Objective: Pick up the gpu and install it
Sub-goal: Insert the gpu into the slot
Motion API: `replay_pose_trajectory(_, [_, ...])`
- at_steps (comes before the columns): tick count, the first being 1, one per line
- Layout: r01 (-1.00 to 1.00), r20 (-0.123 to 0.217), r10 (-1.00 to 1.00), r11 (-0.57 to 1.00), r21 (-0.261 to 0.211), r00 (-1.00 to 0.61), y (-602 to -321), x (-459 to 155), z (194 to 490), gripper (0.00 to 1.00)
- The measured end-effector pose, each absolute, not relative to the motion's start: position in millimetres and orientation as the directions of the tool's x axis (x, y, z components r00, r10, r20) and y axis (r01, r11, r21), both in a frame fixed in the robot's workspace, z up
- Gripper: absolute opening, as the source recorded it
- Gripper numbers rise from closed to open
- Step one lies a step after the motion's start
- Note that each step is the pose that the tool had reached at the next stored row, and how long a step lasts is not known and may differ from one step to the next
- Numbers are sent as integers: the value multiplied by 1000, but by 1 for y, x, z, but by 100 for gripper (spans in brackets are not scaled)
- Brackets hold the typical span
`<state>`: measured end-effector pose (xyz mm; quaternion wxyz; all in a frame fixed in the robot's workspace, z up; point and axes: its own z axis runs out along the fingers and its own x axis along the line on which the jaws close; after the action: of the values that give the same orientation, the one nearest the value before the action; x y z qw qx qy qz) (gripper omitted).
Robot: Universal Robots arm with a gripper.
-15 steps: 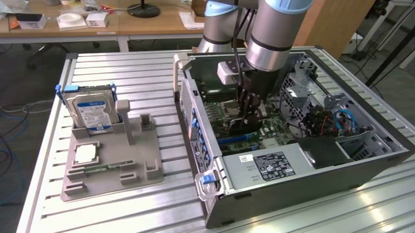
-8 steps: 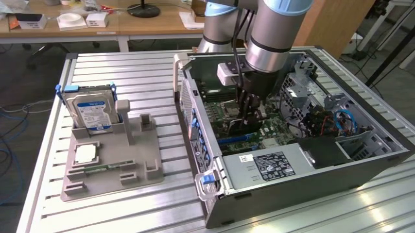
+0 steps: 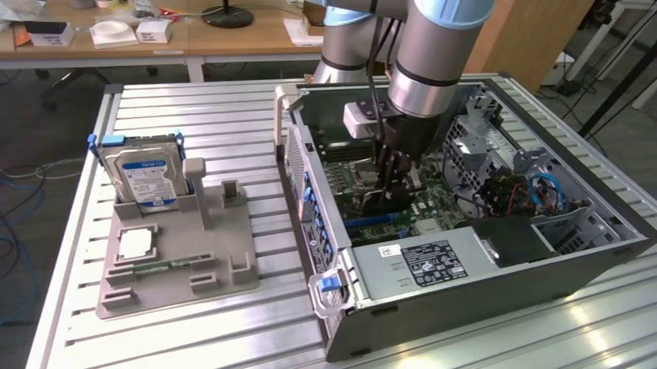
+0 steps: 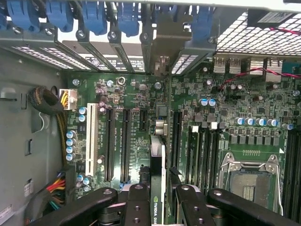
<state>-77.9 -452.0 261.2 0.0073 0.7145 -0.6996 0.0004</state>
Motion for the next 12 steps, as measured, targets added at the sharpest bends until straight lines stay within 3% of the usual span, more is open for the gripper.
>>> replay_pose_trajectory(12, [-1000,11,-1000,-25,10,25,-452,-77,257,26])
